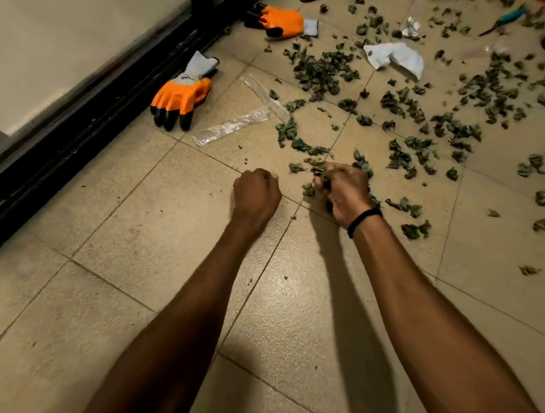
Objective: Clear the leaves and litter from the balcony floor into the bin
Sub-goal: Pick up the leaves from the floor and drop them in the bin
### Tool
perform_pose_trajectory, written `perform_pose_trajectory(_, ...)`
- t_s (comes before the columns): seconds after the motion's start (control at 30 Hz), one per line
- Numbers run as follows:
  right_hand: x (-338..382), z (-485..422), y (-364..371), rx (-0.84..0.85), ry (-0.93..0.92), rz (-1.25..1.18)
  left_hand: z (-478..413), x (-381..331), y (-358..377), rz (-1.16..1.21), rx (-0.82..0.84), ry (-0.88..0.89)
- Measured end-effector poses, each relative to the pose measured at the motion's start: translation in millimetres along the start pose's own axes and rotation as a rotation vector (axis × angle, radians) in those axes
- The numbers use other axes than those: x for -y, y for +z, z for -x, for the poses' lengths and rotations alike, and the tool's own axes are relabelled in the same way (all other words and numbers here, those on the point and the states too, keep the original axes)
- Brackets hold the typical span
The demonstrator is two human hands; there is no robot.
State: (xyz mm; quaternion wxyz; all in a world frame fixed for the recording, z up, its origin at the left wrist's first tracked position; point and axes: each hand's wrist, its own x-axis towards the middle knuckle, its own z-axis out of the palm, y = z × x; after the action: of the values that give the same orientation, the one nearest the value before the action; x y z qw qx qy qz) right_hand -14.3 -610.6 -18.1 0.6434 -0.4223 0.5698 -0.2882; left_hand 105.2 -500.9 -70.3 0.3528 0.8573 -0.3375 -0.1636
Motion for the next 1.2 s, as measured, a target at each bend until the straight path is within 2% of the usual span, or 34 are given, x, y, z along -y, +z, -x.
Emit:
perform_pose_trajectory(0.1,-10,-3,-12,-0.097,-0.310,0.545,-1,-2,26,-0.263,0.010,0.129)
perform_pose_trajectory(0.17,-15,1,-13,-0.047,-0.456,0.777,2,-8,32,-0.286,-0.047,0.199)
perform_pose_trajectory(0.23,-25,6,-6,0.069,-0.473,0.885,1,-18,31,-0.301,-0.089,0.229)
perform_pose_trajectory(0.33,-40,20,5,0.141,-0.429,0.892,-14,-26,30,-0.356,-0.044,0.289)
perform_pose_trajectory(0.43,-41,27,4,0.170,-0.532,1.011,-20,-28,35,-0.409,0.031,0.353)
perform_pose_trajectory(0.53,-31,16,-11,0.058,-0.370,0.782,-17,-25,40,-0.309,0.008,0.330)
perform_pose_trajectory(0.67,-12,9,-44,0.087,0.009,0.165,-6,-25,45,-0.109,-0.092,0.184)
perform_pose_trajectory(0.73,1,8,-58,0.042,0.104,-0.103,5,-32,42,0.167,-0.143,-0.060)
perform_pose_trajectory(0.83,10,12,-77,0.011,0.156,-0.289,17,-47,36,0.654,-0.090,-0.400)
perform_pose_trajectory(0.9,11,18,-88,0.031,0.184,-0.455,26,-57,30,1.060,-0.040,-0.587)
perform_pose_trajectory(0.97,11,26,-100,0.061,0.188,-0.610,38,-69,22,1.433,0.035,-0.685)
perform_pose_trajectory(1.0,11,29,-106,0.068,0.184,-0.647,43,-72,21,1.504,0.068,-0.683)
perform_pose_trajectory(1.1,11,30,-122,0.048,0.165,-0.618,50,-75,28,1.389,0.131,-0.656)
perform_pose_trajectory(1.17,12,25,-136,-0.053,0.153,-0.472,49,-78,40,1.077,0.110,-0.607)
perform_pose_trajectory(1.2,10,19,-145,-0.114,0.134,-0.367,49,-79,46,0.869,0.073,-0.529)
